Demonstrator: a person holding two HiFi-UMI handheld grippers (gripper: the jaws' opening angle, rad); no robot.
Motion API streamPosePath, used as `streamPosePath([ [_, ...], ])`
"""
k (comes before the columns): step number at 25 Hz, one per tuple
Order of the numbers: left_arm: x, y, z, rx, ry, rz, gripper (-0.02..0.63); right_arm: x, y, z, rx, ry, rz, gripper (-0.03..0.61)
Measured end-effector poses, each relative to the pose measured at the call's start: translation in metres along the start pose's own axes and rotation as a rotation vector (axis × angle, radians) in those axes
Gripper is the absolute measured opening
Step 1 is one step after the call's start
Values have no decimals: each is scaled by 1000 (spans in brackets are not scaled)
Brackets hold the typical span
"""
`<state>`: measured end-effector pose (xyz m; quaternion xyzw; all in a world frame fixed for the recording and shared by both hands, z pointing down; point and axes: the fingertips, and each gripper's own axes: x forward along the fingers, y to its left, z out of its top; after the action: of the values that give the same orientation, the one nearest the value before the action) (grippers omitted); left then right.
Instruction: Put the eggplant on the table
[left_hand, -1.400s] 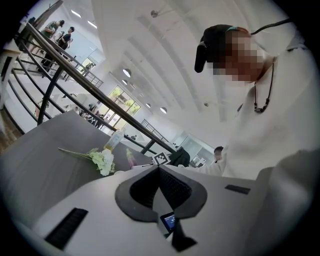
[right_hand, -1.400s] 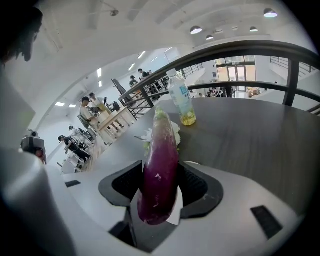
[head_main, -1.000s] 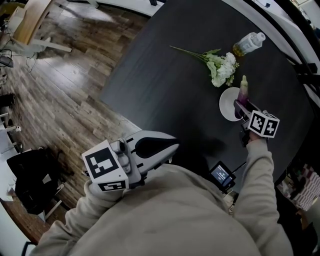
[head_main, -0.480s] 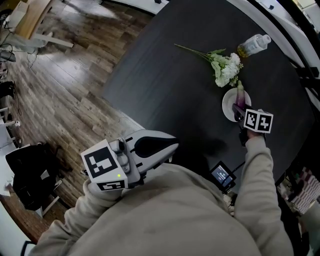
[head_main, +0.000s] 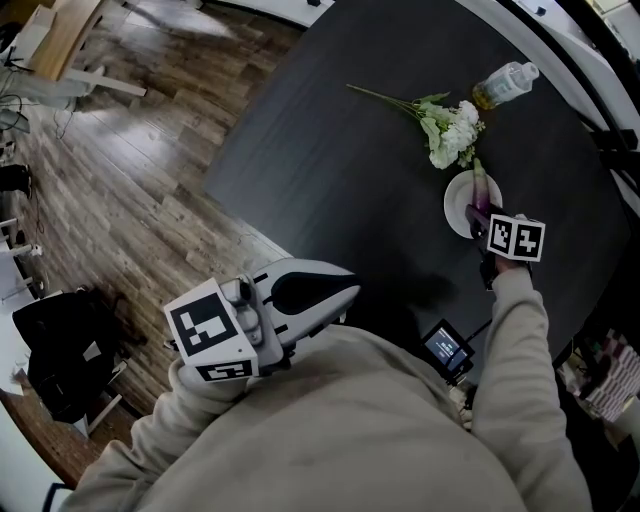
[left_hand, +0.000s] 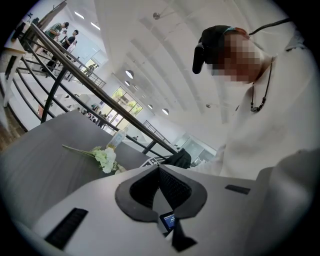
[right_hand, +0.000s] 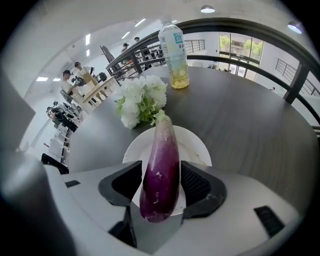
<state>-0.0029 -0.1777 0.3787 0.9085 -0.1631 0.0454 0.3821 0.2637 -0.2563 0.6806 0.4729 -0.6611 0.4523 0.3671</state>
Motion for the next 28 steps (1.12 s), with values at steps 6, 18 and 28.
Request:
streamPosePath([
  [6, 2, -8, 0, 12, 7, -18, 6, -14, -2, 1, 15, -41, -13, 241],
  [18, 13, -34, 17, 115, 38, -104, 6, -107, 3, 30, 36, -300, -11, 239],
  [28, 46, -81, 56, 243, 48, -285, 6, -251, 42, 22, -38, -580, 81, 35],
])
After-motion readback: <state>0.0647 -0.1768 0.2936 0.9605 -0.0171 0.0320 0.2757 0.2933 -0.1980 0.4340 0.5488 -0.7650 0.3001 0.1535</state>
